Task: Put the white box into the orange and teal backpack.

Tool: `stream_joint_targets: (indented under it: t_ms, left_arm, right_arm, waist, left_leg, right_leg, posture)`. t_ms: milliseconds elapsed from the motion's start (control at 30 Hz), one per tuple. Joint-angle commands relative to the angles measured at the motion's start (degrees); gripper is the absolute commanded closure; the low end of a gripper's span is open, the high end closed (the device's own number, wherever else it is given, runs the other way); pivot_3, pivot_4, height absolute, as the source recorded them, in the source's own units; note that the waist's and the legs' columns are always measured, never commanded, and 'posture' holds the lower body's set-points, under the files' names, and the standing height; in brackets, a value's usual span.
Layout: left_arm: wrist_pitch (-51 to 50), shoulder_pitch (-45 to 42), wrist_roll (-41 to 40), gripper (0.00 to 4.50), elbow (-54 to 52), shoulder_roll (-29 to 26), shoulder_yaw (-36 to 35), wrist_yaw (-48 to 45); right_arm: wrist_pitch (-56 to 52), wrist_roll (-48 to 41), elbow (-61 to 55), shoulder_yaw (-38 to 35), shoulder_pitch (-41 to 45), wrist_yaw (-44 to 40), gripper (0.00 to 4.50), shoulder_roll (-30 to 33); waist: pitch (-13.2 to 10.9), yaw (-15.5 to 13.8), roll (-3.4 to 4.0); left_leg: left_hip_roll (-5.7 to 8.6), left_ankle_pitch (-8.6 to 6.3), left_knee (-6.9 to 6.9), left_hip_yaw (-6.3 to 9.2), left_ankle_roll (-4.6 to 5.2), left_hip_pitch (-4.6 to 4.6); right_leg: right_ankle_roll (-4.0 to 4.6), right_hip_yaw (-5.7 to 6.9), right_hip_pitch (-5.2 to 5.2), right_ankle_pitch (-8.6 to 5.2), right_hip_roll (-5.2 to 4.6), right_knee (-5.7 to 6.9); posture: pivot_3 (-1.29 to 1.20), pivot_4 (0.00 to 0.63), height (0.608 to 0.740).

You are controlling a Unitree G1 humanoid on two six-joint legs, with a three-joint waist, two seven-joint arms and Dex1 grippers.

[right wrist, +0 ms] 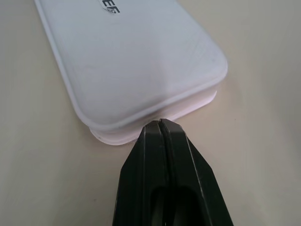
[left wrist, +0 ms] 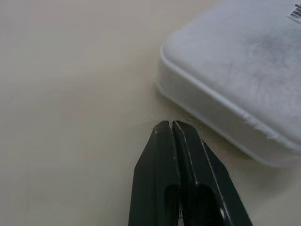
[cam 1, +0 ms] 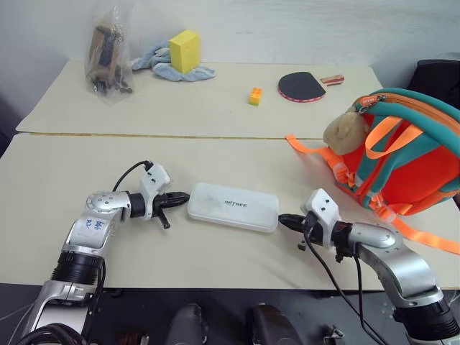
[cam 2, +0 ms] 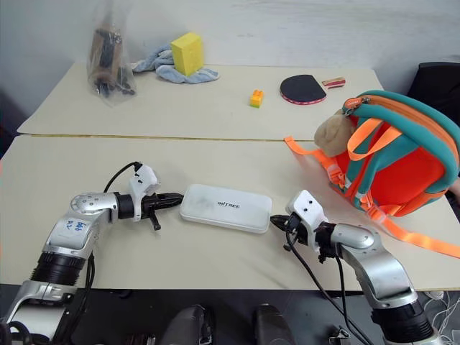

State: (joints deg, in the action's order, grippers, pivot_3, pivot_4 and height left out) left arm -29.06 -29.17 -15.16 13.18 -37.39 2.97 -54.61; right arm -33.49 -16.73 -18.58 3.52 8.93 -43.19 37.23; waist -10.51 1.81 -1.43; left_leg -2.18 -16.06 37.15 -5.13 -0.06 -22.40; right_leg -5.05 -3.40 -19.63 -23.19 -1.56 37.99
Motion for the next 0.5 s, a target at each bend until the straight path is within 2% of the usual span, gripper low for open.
stream_joint_targets:
  t_ms: [33, 167, 300, 400, 500]
  left_arm:
    - [-9.3, -3.3, -2.8, 3.3, 5.1, -3.2, -1.0, -5.1]
    - [-24.8, -11.3, -7.1, 2.11, 14.4, -3.3, -2.8, -6.7]
    - [-34.8, -15.0, -9.2, 0.92, 16.8, -6.5, 2.5, -15.7]
    - [-39.2, -18.7, -8.4, 0.02, 20.8, -6.0, 6.9, -18.7]
    - [-38.9, -21.3, -6.3, 0.02, 24.3, -3.9, 11.6, -20.7]
  right_arm:
    - [1.8, 1.1, 1.0, -2.6, 1.2, 0.6, 4.5, 1.4]
    - [2.3, 1.5, 1.3, -2.3, 1.7, 0.1, 4.5, 1.8]
    - [3.9, 2.8, 1.6, -1.8, 1.6, -1.1, 4.5, 3.0]
    - [4.7, 3.1, 2.3, -2.0, 1.7, -2.1, 4.5, 3.8]
    - [4.9, 3.5, 2.3, -1.6, 1.8, -2.4, 4.5, 3.8]
  waist:
    - [0.0, 0.1, 0.0]
    - [0.0, 0.1, 0.0]
    - [0.0, 0.5, 0.0]
    - [0.0, 0.4, 0.0]
    - [0.0, 0.0, 0.01]
  left_leg:
    - [0.0, 0.0, -0.01, 0.0, 0.0, 0.01]
    - [-0.01, 0.02, -0.03, 0.01, -0.03, 0.02]
    - [0.0, 0.03, -0.02, -0.01, -0.03, -0.01]
    - [0.0, 0.03, -0.01, -0.01, -0.03, -0.01]
    - [0.02, 0.03, 0.04, -0.01, -0.03, 0.0]
  right_leg:
    - [0.0, -0.01, 0.0, 0.0, 0.0, 0.01]
    - [0.01, 0.01, -0.04, -0.01, 0.03, 0.04]
    - [0.01, 0.0, -0.08, -0.01, 0.02, 0.08]
    - [0.01, 0.02, -0.06, -0.01, 0.01, 0.03]
    - [0.01, 0.01, -0.04, -0.01, -0.01, 0.04]
  posture:
    - [0.0, 0.15, 0.74]
    - [0.0, 0.15, 0.74]
    - [0.0, 0.15, 0.74]
    - [0.0, 0.15, 0.74]
    - [0.0, 0.15, 0.74]
